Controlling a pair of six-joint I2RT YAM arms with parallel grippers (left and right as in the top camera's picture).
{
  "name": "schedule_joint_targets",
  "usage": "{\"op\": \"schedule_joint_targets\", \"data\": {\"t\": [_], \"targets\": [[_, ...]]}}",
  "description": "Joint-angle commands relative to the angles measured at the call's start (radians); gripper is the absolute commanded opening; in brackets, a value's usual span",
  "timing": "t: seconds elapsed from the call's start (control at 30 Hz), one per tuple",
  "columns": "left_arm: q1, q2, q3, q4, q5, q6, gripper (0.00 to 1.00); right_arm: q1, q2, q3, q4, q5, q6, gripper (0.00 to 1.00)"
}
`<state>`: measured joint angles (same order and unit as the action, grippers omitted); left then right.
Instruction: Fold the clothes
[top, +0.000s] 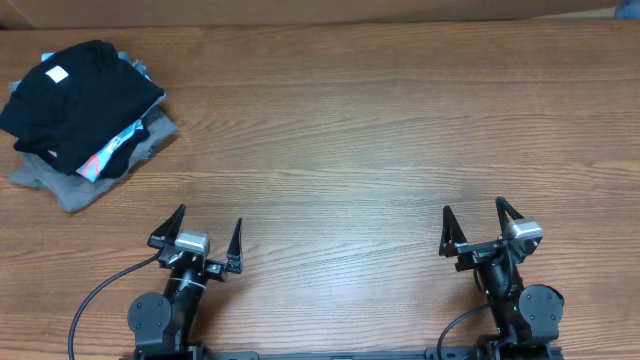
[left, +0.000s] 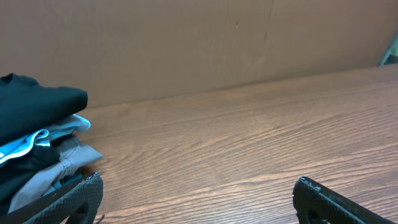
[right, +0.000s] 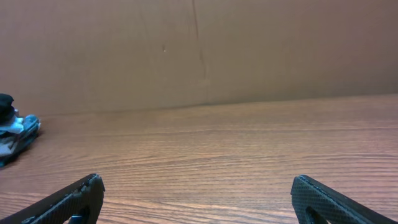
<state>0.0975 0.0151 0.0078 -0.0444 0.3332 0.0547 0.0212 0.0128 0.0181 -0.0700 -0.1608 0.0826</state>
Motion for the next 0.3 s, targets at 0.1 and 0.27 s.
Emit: {"op": "schedule_joint_targets", "data": {"t": [0.1,0.27], "targets": [[-0.008,-0.011,-0.003,0.0,0.007,-0.002,1.0,-0.004,-0.01,-0.01,0.006,-0.005,0.008,1.0],[-0.008,-0.01,-0.003,0.0,0.007,-0.002,1.0,-0.004,-0.01,-0.01,0.006,-0.005,0.008,1.0]]}}
